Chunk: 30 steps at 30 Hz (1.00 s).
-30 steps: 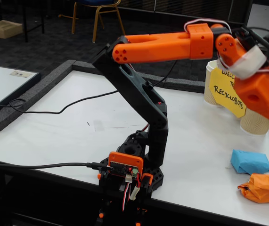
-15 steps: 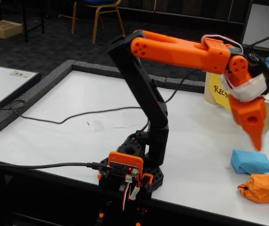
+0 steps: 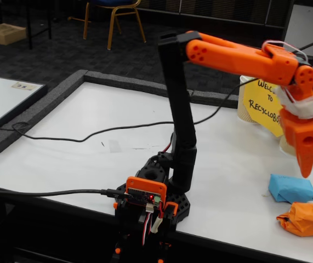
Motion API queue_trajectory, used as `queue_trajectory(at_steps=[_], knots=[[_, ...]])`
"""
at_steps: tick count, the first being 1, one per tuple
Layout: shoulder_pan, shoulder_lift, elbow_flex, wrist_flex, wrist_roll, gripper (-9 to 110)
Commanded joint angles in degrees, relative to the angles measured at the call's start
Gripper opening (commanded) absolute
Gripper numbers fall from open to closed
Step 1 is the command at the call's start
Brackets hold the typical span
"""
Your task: Sort rubbish by color.
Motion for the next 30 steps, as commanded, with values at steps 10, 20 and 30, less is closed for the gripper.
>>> queue_trajectory(at_steps=[10, 20, 30], knots=[[-1.67, -2.37, -6.50, 0.18, -1.49, 25], [-0.26, -4.13, -3.87, 0.97, -1.49, 31], [2.99, -5.63, -5.54, 2.11, -1.49, 30]])
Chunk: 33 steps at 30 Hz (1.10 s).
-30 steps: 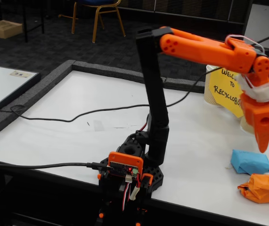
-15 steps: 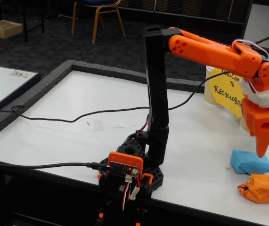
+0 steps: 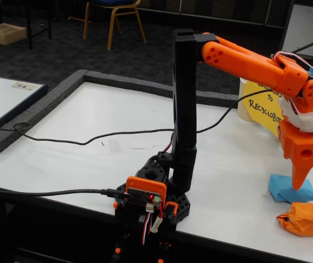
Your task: Sort rubbish by color.
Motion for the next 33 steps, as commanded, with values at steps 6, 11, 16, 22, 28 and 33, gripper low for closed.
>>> queue_trajectory(at_steps=[6, 11, 16, 22, 28, 33], knots=[[2.64, -0.62, -4.75, 0.53, -1.49, 29], [2.55, -3.78, -4.92, 0.26, -1.49, 27], [1.41, -4.83, -5.45, -1.14, -1.05, 14], [-0.88, -4.39, -9.32, 0.35, -0.88, 2], [-2.72, -0.35, -15.38, 5.10, -0.70, 0], [-4.48, 8.17, -15.56, 5.71, 1.67, 0]])
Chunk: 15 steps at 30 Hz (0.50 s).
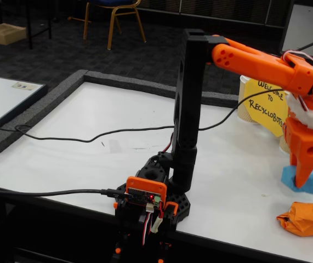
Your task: Sort rubbish by color.
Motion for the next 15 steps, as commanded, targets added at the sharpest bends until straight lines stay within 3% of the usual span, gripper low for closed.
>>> queue_trajectory(at_steps=[1, 15], knots=[[-3.08, 14.68, -7.03, 0.26, 2.64, 0], [-10.02, 44.03, 2.81, -0.44, 19.78, 0]])
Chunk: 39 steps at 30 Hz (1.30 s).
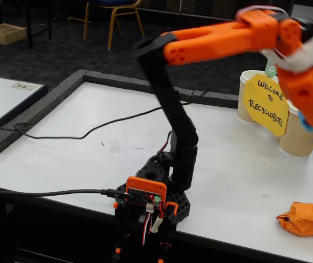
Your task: Sort rubbish by color.
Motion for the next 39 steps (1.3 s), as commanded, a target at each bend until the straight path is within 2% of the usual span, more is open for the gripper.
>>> queue_trajectory(at_steps=[1, 10, 21, 35, 39], knots=[[-2.90, 15.03, 0.62, -0.70, 5.45, 0], [-3.52, 26.63, 1.93, -2.64, 16.52, 0], [-4.48, 37.18, 2.20, -3.34, 24.61, 0], [-13.80, 35.07, 1.41, -13.97, 23.64, 0], [-17.58, 32.87, 0.88, -15.38, 19.51, 0]])
